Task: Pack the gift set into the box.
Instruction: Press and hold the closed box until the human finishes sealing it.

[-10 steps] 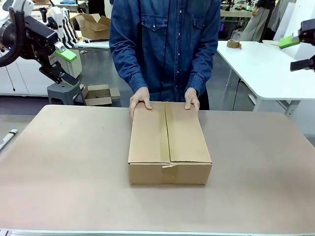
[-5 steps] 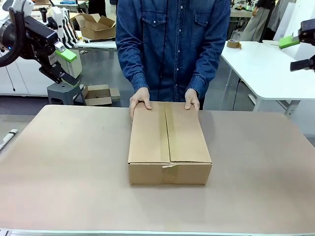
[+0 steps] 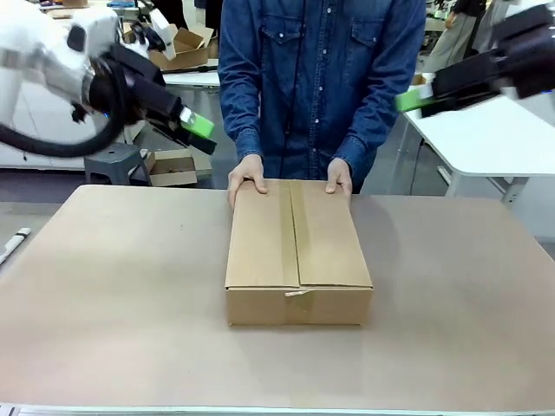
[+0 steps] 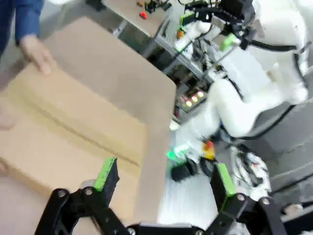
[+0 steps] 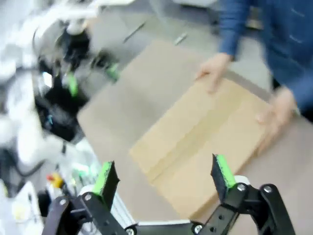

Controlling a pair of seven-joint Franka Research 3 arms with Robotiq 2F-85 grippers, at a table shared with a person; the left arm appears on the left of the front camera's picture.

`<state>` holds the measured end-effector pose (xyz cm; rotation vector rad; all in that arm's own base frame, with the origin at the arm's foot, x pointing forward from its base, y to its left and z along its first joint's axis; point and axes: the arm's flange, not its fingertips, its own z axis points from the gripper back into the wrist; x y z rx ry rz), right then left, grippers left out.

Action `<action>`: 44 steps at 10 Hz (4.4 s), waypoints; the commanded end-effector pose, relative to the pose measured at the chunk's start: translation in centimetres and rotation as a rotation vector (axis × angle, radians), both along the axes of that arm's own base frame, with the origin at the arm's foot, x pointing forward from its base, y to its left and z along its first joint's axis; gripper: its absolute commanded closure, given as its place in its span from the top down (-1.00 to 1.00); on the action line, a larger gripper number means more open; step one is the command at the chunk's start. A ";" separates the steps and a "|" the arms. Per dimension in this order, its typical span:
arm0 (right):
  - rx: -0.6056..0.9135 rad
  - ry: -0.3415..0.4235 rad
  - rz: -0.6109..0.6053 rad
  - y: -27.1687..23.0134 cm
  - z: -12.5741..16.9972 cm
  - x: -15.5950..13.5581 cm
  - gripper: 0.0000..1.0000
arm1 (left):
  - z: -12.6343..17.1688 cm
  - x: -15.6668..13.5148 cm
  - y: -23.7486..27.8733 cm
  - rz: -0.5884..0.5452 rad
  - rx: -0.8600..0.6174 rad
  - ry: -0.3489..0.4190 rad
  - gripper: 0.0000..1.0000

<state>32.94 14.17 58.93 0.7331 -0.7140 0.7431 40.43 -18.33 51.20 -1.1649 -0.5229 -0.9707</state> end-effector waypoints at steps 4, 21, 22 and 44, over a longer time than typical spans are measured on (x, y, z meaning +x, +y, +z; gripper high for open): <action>0.003 -0.140 0.289 3.0 -1.5 1.4 1.00 | -1.0 -0.9 -1.1 0.055 -0.082 -0.122 1.00; 0.077 -0.212 0.465 2.6 -27.0 7.4 1.00 | -20.2 0.2 -2.6 -0.149 -0.133 -0.633 1.00; 0.112 -0.258 0.505 2.3 -27.1 7.8 1.00 | -19.8 0.0 -3.2 -0.148 -0.155 -0.628 1.00; 0.128 -0.259 0.582 2.2 -28.0 9.0 1.00 | -21.5 0.0 -4.5 -0.114 -0.119 -0.622 1.00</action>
